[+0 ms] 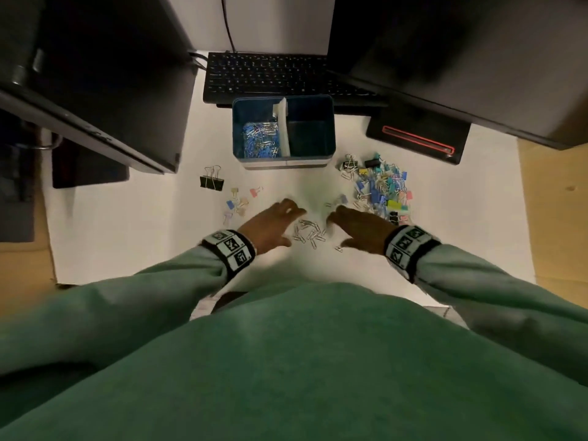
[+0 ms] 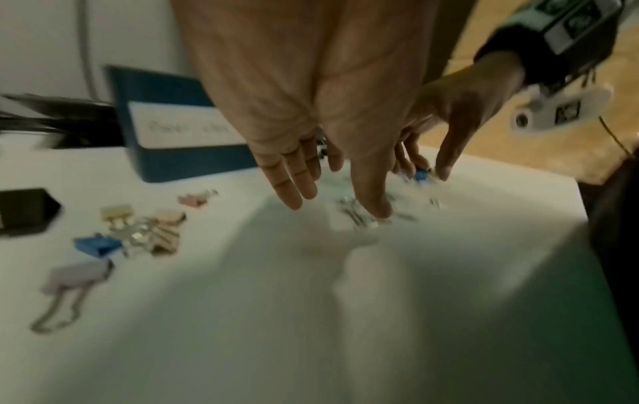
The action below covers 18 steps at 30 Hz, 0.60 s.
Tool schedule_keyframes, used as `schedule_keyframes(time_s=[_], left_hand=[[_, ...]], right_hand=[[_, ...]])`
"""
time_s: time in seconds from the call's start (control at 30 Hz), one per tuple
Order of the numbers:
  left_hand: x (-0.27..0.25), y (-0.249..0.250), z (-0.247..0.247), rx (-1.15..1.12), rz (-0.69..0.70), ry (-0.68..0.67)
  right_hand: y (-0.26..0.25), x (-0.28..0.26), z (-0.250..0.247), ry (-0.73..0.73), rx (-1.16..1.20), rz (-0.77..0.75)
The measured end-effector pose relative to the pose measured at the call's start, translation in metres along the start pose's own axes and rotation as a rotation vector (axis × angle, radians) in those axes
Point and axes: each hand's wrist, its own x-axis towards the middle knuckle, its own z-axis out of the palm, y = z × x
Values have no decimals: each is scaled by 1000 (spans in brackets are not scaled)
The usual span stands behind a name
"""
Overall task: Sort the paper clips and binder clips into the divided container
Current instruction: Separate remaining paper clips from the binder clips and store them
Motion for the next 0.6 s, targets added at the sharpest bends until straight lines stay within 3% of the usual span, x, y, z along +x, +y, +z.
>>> schedule_keyframes(time_s=[0.07,0.23,0.37,0.6], left_hand=[[9,4,15,46,26,-34],[24,10,28,15,96,131],[26,7,35,32,51,170],[26,16,32,147,-82,149]], right_hand=[[9,-12,27,-89,-60,56],[-6,4,39,92,134,3],[-22,33,31,190,142,-39],[-31,48,24,220,-65,-87]])
